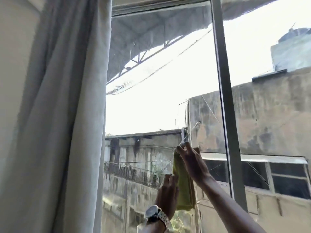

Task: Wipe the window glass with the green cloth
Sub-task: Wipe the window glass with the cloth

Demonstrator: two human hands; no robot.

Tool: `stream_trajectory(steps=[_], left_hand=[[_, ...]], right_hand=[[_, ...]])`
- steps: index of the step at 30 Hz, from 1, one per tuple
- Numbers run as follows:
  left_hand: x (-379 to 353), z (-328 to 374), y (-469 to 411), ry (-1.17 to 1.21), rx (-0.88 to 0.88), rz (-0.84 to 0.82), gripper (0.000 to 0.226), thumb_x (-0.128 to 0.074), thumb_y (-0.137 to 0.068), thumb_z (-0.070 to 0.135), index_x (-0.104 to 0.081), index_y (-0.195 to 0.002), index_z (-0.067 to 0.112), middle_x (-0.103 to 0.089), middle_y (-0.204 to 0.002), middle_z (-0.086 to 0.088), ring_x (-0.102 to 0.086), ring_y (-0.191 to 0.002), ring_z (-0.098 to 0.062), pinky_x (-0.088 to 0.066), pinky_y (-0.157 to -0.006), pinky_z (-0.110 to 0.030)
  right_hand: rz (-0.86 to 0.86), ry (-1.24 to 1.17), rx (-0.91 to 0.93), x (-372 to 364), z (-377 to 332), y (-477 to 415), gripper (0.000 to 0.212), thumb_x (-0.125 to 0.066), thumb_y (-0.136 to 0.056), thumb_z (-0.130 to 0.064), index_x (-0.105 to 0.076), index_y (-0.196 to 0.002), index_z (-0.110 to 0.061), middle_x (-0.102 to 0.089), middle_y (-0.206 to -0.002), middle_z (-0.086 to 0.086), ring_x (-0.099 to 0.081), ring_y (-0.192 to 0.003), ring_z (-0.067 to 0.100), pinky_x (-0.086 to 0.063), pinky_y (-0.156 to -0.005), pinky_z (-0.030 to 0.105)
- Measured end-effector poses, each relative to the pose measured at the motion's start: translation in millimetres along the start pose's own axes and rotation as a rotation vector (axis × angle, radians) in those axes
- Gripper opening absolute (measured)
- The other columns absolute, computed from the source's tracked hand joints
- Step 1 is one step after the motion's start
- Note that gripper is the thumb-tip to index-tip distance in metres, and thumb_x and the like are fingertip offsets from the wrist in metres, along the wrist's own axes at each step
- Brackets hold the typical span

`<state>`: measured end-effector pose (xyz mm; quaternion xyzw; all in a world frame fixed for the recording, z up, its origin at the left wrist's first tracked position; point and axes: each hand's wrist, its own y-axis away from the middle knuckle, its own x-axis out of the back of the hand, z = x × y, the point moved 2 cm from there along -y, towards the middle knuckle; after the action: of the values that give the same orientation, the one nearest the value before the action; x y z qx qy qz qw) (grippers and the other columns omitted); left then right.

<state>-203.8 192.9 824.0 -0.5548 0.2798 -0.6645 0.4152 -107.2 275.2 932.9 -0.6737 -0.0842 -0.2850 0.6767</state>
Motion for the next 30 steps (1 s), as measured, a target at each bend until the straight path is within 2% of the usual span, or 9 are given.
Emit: stream_trajectory(steps=[5,7,11,13,15,17,20,23,30], left_hand=[[-10,-22,-1,0.027,-0.094,-0.119,0.074,-0.053,-0.096,0.0,-0.017,-0.159,0.017,-0.031,-0.158,-0.009,-0.064,-0.117,-0.017,-0.056,-0.094,-0.016],[-12,-30,-3,-0.011,-0.188,-0.208,0.071,-0.056,-0.098,0.01,-0.018,-0.159,0.013,-0.03,-0.159,-0.012,-0.054,-0.132,-0.022,-0.049,-0.108,-0.02],[2,-73,-14,-0.298,-0.257,-0.323,0.059,-0.043,-0.103,0.034,-0.026,-0.155,0.01,-0.034,-0.158,-0.012,-0.038,-0.143,-0.026,-0.042,-0.119,-0.042],[19,-105,-28,-0.451,-0.239,-0.218,0.055,-0.036,-0.103,0.036,-0.035,-0.15,0.007,-0.043,-0.152,-0.013,-0.045,-0.137,-0.027,-0.047,-0.113,-0.046],[35,-137,-46,-0.542,-0.22,-0.022,0.054,-0.04,-0.1,0.031,-0.045,-0.144,0.001,-0.051,-0.146,-0.019,-0.054,-0.129,-0.032,-0.052,-0.105,-0.048],[46,-163,-66,-0.574,-0.166,0.151,0.053,-0.046,-0.1,0.023,-0.044,-0.144,-0.004,-0.05,-0.147,-0.025,-0.051,-0.134,-0.039,-0.048,-0.11,-0.055],[46,-184,-89,-0.583,-0.129,0.234,0.06,-0.036,-0.103,0.025,-0.024,-0.155,-0.002,-0.026,-0.164,-0.022,-0.024,-0.155,-0.034,-0.025,-0.126,-0.056],[35,-203,-93,-0.499,-0.2,0.311,0.061,-0.027,-0.103,0.028,-0.02,-0.157,0.001,-0.019,-0.168,-0.017,-0.016,-0.158,-0.029,-0.015,-0.129,-0.055],[28,-231,-98,-0.373,-0.17,0.54,0.061,-0.032,-0.101,0.024,-0.022,-0.156,0.001,-0.021,-0.167,-0.02,-0.018,-0.157,-0.029,-0.013,-0.13,-0.055]], right_hand=[[-0.002,0.11,-0.019,-20,7,-11,0.031,-0.075,-0.092,-0.023,-0.065,-0.119,-0.012,-0.06,-0.11,0.007,-0.064,-0.111,0.032,-0.055,-0.101,0.047],[-0.047,0.164,0.045,-32,12,-12,0.046,-0.095,-0.067,-0.02,-0.075,-0.107,-0.011,-0.07,-0.114,0.01,-0.072,-0.103,0.026,-0.062,-0.092,0.045],[-0.022,0.396,0.033,-58,29,-3,0.038,-0.091,-0.072,-0.017,-0.076,-0.107,-0.014,-0.075,-0.11,0.002,-0.071,-0.1,0.02,-0.061,-0.087,0.039],[0.009,0.402,-0.056,-79,26,7,0.048,-0.09,-0.072,-0.012,-0.074,-0.117,-0.005,-0.076,-0.107,0.01,-0.073,-0.096,0.024,-0.063,-0.086,0.039],[0.074,0.351,-0.132,-104,16,16,0.06,-0.083,-0.081,-0.011,-0.06,-0.135,0.004,-0.069,-0.126,0.025,-0.069,-0.113,0.035,-0.059,-0.099,0.047],[0.118,0.202,-0.177,-120,6,20,0.064,-0.069,-0.095,-0.021,-0.044,-0.147,0.008,-0.051,-0.146,0.034,-0.053,-0.135,0.045,-0.046,-0.114,0.056],[0.185,0.105,-0.237,-133,7,16,0.074,-0.043,-0.104,-0.049,-0.034,-0.153,0.005,-0.032,-0.161,0.028,-0.029,-0.151,0.041,-0.025,-0.127,0.054],[0.165,0.251,-0.146,-135,31,8,0.085,-0.019,-0.101,-0.064,-0.021,-0.159,-0.001,-0.02,-0.167,0.021,-0.017,-0.156,0.034,-0.013,-0.13,0.047],[0.285,0.361,-0.008,-134,28,-77,0.094,-0.003,-0.096,-0.072,-0.02,-0.16,-0.006,-0.019,-0.168,0.02,-0.014,-0.157,0.036,-0.017,-0.129,0.054]])
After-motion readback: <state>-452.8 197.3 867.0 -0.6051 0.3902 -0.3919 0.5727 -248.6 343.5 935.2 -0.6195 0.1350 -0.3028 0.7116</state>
